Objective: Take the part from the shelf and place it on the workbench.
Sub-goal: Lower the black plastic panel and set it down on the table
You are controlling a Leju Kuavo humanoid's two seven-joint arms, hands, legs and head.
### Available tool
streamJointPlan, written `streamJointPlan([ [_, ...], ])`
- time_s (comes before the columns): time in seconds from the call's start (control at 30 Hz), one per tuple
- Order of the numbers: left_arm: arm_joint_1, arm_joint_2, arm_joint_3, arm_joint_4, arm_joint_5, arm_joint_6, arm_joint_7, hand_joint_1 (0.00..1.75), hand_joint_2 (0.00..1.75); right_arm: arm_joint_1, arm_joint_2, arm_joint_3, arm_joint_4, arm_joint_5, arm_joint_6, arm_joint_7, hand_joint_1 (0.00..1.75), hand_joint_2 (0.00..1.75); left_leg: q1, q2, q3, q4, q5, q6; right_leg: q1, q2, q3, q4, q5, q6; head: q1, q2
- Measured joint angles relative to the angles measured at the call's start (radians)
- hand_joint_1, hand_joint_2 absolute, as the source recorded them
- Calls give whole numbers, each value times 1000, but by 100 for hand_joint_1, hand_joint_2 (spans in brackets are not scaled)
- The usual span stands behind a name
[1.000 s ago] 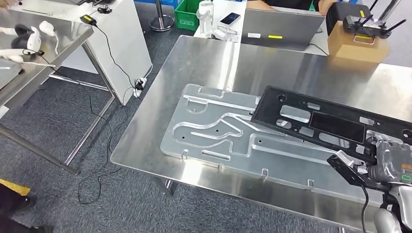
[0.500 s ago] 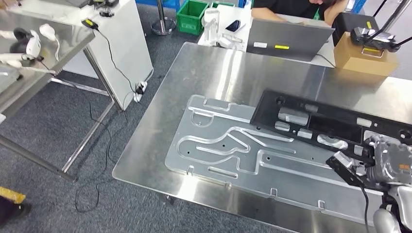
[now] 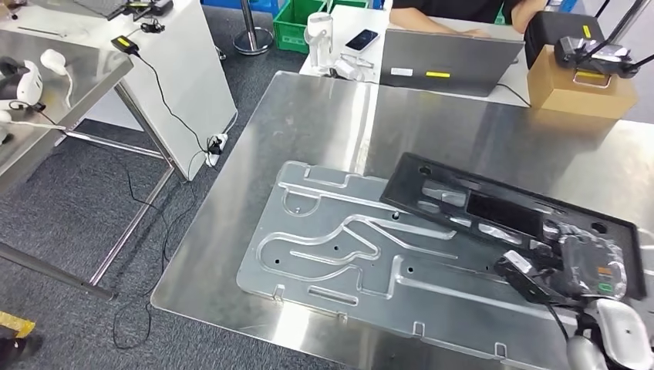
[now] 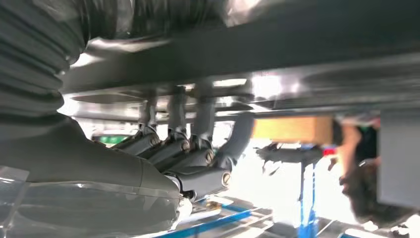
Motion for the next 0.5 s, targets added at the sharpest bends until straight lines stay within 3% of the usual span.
streamJointPlan([
  [0.03,-1,0,1,0,-3,4,3,0,0,-2,5,14,3,5,0,2,0,0,0,0,3,-2,0,0,1,0,2,0,-3,-3,0,0],
  [0.3,-3,-1,2,0,-4,18,8,0,0,-12,23,76,2,18,0,10,0,0,4,1,15,-12,-5,-8,7,-1,12,0,-10,-13,0,0],
  [0.5,-2,-2,3,0,-4,17,8,0,0,-16,26,89,-4,22,-1,11,0,0,4,1,17,-12,-4,-28,7,-3,16,1,-10,-12,0,0],
])
